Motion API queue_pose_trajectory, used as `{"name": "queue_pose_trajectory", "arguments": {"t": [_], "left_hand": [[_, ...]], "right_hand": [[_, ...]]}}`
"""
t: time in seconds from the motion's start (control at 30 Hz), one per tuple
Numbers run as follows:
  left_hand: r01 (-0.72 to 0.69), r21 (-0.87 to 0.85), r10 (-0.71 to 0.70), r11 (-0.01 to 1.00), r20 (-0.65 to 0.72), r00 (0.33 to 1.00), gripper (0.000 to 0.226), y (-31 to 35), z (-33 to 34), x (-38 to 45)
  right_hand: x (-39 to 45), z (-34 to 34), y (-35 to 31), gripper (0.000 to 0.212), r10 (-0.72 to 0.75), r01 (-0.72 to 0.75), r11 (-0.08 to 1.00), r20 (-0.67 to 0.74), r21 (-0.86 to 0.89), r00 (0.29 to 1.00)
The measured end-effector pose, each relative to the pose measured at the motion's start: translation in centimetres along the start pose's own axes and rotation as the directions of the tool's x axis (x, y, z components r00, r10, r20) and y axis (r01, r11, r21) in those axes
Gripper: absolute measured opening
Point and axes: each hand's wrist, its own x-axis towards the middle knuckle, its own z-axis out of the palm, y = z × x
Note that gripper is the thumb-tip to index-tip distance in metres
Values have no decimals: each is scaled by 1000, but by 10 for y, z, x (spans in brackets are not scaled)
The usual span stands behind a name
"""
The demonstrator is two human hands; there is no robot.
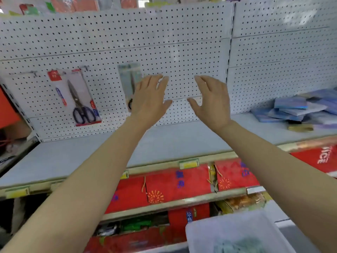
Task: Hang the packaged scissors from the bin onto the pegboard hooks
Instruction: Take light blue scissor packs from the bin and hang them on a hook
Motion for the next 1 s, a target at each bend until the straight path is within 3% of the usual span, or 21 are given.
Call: {"name": "queue_pose_trajectory", "arguments": {"t": [0.3, 0.43, 0.6, 0.63, 0.73, 0.83, 0.93, 1.0], "left_hand": [[35, -137, 7, 990, 297, 955, 65, 158, 109, -107], [53, -150, 19, 987, 440, 898, 60, 213, 176, -175], [114, -158, 13, 981, 636, 772, 59, 252, 257, -265], [132, -144, 6, 981, 700, 714, 58, 259, 271, -285], [191, -57, -36, 980, 893, 448, 52, 276, 310, -346], [308, 34, -98, 951, 976, 196, 39, 288, 335, -394], [575, 188, -149, 796, 982, -114, 32, 297, 355, -425], [718, 321, -231, 618, 947, -225, 73, 306, 371, -439]], "right_hand": [[-179, -38, 99, 60, 134, -105, 988, 289, -115, 948], [-264, -40, 133, 56, 201, -152, 977, 394, -153, 897], [-358, -34, 154, 59, 258, -183, 965, 537, -190, 803], [-377, -32, 156, 60, 268, -182, 962, 566, -204, 780], [-435, -27, 160, 62, 287, -176, 957, 659, -231, 695], [-483, -23, 163, 64, 311, -179, 950, 728, -256, 611], [-520, -20, 165, 64, 331, -172, 943, 750, -284, 573], [-541, -18, 165, 62, 350, -183, 937, 757, -299, 553]]}}
